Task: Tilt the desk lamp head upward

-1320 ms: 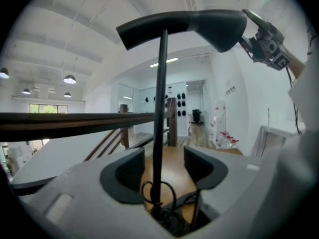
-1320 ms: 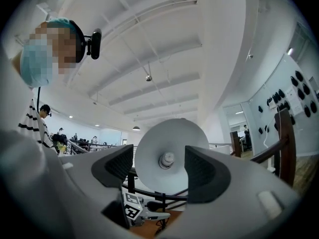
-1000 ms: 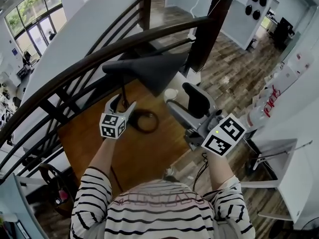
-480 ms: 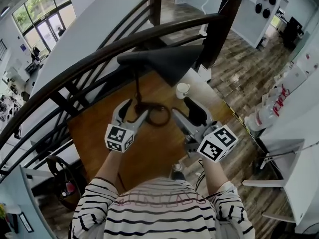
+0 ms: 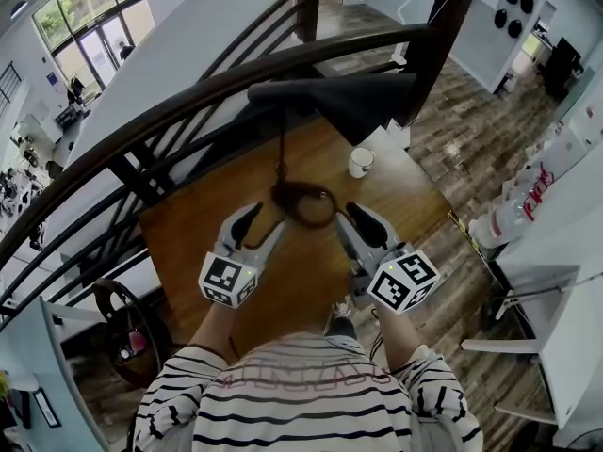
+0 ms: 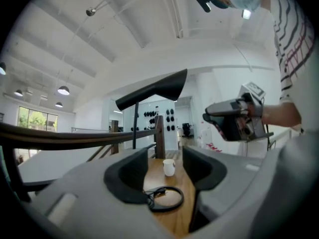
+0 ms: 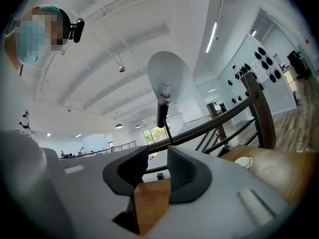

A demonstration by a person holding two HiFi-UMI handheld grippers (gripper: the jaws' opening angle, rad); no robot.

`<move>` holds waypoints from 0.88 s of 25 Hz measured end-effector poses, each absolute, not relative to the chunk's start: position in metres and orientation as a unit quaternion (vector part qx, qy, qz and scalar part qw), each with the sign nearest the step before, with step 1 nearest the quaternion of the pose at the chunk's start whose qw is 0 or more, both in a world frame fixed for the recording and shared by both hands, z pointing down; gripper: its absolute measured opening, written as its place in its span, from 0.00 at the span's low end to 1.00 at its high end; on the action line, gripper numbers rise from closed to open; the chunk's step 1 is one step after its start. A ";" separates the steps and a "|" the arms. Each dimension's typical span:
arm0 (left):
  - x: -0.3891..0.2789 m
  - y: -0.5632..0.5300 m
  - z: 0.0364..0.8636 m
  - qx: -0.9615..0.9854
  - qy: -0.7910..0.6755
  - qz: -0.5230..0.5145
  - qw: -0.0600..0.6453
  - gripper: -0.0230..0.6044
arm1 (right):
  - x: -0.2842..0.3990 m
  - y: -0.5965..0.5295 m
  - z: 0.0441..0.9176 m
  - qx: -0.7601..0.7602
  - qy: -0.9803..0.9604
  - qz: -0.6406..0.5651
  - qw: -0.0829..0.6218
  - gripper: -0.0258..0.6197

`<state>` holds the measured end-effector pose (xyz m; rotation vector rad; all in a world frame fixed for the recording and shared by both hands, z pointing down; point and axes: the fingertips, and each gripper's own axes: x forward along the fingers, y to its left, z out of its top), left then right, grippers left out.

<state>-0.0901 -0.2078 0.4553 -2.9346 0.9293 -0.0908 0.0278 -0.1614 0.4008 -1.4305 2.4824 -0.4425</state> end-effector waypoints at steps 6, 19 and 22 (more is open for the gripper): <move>-0.111 -0.181 0.457 -0.955 0.292 -0.033 0.044 0.26 | 0.008 -0.148 0.427 -0.504 0.839 -0.169 0.116 0.11; -0.149 -0.148 0.469 -0.958 0.287 -0.013 0.011 0.04 | -0.041 -0.127 0.474 -0.506 0.835 -0.197 0.082 0.04; -0.153 -0.139 0.470 -0.958 0.286 -0.010 0.000 0.04 | -0.045 -0.121 0.481 -0.506 0.834 -0.205 0.076 0.04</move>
